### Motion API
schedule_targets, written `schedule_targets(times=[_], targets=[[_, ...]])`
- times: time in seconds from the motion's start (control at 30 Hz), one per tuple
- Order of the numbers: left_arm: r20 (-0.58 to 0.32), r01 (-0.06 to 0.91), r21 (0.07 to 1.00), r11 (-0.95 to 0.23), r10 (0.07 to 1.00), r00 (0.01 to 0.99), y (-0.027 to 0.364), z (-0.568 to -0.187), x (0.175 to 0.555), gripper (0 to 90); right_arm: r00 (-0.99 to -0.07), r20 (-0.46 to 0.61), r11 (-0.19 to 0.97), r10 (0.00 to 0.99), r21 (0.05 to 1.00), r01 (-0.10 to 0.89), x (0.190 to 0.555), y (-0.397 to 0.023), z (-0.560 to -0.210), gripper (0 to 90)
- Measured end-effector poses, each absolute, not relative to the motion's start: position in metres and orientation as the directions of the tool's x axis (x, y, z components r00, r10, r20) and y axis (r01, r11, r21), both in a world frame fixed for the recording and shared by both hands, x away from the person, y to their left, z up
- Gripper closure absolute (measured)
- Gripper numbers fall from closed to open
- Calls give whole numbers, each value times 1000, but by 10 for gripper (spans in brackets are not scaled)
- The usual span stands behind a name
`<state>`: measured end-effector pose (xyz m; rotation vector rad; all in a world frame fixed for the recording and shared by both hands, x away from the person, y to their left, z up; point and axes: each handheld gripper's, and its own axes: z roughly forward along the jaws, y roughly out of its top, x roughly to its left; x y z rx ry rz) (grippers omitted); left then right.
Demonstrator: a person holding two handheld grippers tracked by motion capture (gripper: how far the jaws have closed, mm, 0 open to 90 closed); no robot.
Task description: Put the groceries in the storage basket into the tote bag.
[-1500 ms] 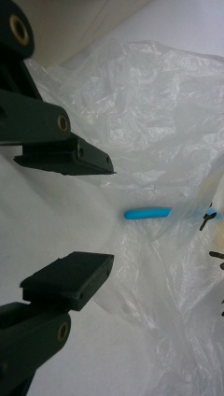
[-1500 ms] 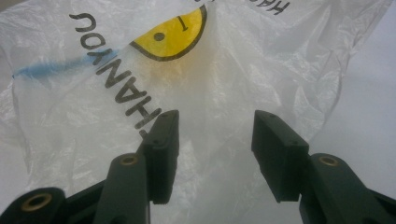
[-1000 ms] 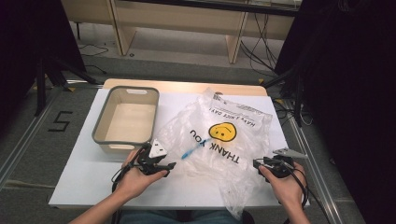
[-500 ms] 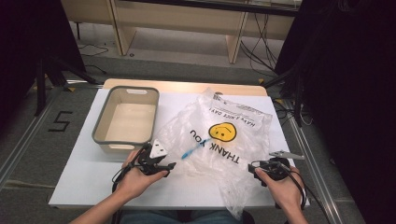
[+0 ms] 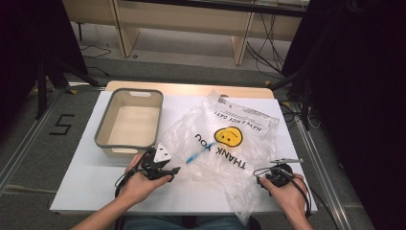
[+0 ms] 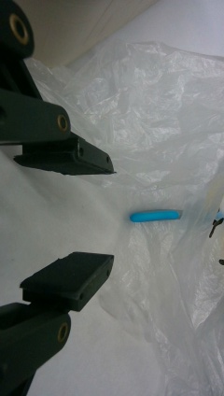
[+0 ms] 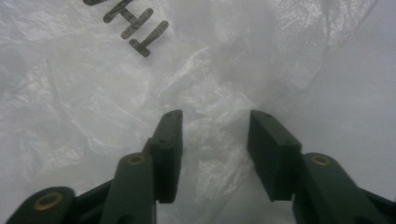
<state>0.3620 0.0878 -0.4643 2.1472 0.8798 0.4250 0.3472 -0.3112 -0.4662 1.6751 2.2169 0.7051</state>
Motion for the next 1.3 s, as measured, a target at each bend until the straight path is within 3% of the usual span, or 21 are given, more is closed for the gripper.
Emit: schedule_targets(times=[0.17, 0.27, 0.47, 1.07, 1.3], targets=[[18, 453, 755, -473, 707, 707, 88, -464, 362, 488, -331, 0, 284, 944, 513, 810, 350, -308, -466, 781], [20, 452, 756, -474, 707, 707, 88, -464, 362, 488, -350, 16, 294, 937, 508, 809, 352, -309, -466, 898], [21, 451, 757, -473, 707, 707, 88, -464, 362, 487, -360, 27, 298, 933, 506, 810, 356, -311, -465, 900], [77, 423, 763, -488, 719, 691, 89, -458, 361, 457, -257, -118, 277, 959, 577, 768, 396, -343, -456, 900], [70, 476, 724, -500, 739, 670, 88, -465, 362, 424, -248, -128, 272, 960, 632, 726, 414, -354, -461, 900]])
